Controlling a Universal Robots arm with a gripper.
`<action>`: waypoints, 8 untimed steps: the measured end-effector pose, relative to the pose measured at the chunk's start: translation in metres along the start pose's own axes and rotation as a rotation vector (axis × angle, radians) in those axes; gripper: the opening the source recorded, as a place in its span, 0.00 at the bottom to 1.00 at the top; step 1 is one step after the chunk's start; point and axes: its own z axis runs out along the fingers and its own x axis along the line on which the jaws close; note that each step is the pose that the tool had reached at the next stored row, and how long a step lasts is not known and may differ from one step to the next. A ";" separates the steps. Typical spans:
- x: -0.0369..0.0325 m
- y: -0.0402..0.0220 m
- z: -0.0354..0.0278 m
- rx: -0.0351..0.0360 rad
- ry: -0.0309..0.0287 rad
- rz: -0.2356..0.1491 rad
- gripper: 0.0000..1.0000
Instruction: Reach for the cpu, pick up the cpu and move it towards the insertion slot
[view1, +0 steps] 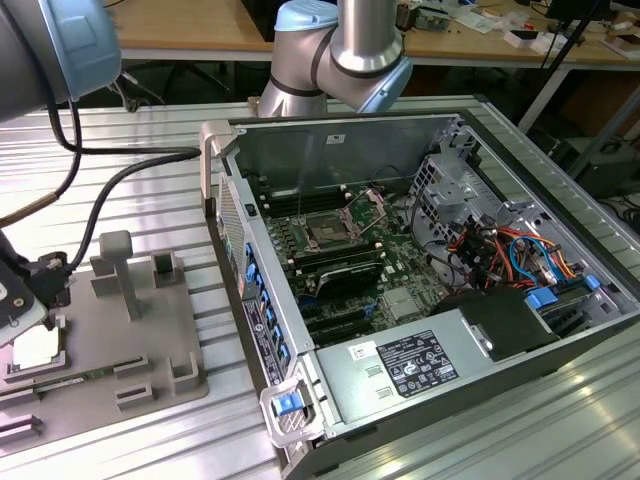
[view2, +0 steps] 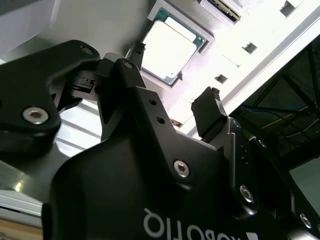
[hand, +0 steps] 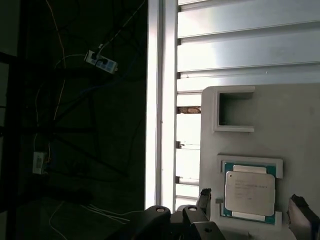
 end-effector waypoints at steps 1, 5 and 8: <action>0.0001 -0.0004 0.0012 0.0000 -0.0013 0.000 0.66; 0.0001 -0.0010 0.0075 0.0002 -0.0079 0.002 0.66; 0.0001 -0.0011 0.0109 0.0005 -0.0097 0.023 0.66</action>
